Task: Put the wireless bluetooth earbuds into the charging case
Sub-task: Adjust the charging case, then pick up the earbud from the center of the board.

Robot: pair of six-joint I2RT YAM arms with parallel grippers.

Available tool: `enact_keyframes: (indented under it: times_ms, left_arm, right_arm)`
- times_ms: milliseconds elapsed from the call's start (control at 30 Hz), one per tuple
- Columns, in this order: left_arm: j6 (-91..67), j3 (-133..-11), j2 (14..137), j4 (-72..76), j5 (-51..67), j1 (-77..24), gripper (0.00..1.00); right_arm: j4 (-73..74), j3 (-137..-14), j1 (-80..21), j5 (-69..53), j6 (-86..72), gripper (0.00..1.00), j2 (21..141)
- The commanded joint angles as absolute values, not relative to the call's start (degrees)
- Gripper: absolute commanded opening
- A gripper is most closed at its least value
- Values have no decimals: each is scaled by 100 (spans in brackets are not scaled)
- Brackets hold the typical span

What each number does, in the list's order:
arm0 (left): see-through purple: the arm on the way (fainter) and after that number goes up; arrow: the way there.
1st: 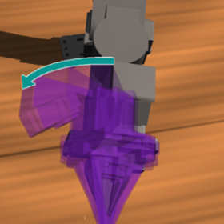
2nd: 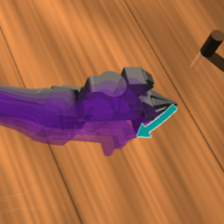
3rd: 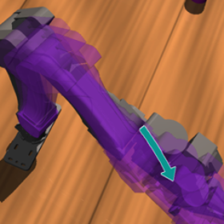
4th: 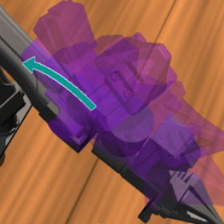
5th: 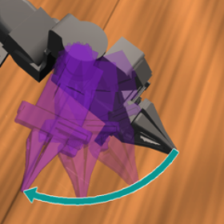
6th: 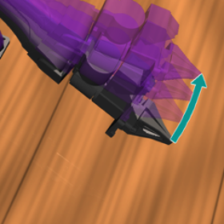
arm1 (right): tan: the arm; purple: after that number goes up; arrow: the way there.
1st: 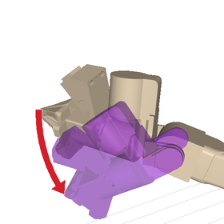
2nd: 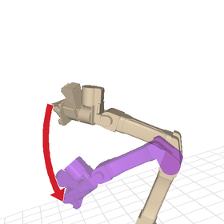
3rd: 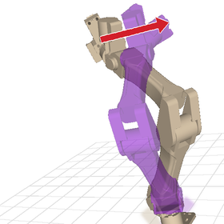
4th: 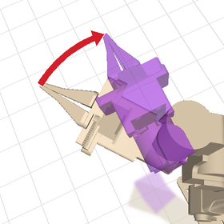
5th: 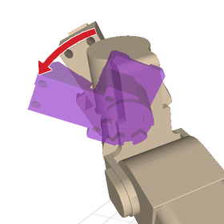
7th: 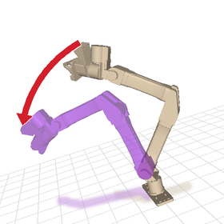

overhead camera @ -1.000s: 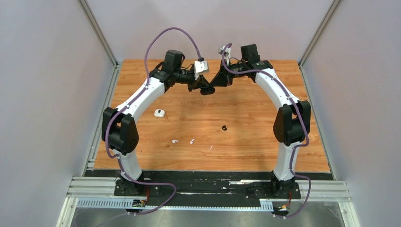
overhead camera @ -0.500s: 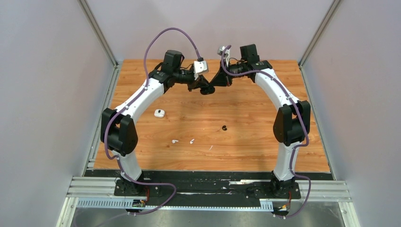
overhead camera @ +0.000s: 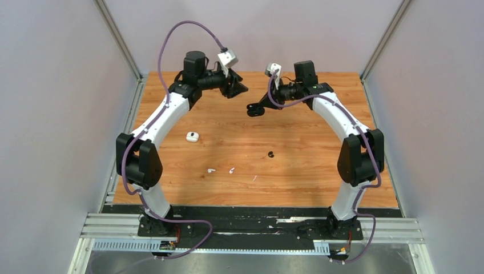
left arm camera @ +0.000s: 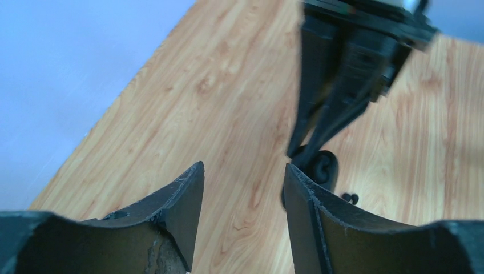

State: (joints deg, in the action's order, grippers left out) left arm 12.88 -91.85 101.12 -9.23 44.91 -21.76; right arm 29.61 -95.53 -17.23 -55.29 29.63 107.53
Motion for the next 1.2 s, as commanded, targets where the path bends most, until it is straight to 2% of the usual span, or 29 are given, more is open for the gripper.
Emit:
enact_keyframes:
  times_ms: [0,267,400,500,667,767,933,1033,1167]
  left_arm:
    - [-152,-9532,9760,-250,4634,-1893,61]
    - [101,-9010,9768,-1319,5296,-1759,60]
    - [82,-8308,9780,-1069,5773,-1770,55]
    - [-172,-7700,9731,-451,5877,-1885,53]
    - [615,-7496,9845,-910,5789,-2470,49]
    - [1826,-7449,9922,-1296,5904,-2770,43]
    - [6162,-7328,9965,-2846,5556,-3325,46]
    - [7539,-7455,10236,-3469,5186,-3588,51]
    - [8855,-8436,10912,-4900,4736,-3932,51]
  right_arm:
    - [1472,-8801,-1758,-4974,3175,0,9812]
    - [-295,-7087,-1813,-4088,3538,0,8726]
    - [-874,-6345,-1828,-3476,3621,0,8121]
    - [-992,-5947,-1816,-2781,3593,0,7742]
    - [-449,-5635,-1526,-2049,3086,0,7120]
    - [186,-5598,-1151,-1909,2568,0,6751]
    - [475,-5336,-496,-2280,2271,0,5890]
    - [426,-5179,-290,-2523,2111,0,5506]
    - [473,-5189,-167,-2651,1667,0,5274]
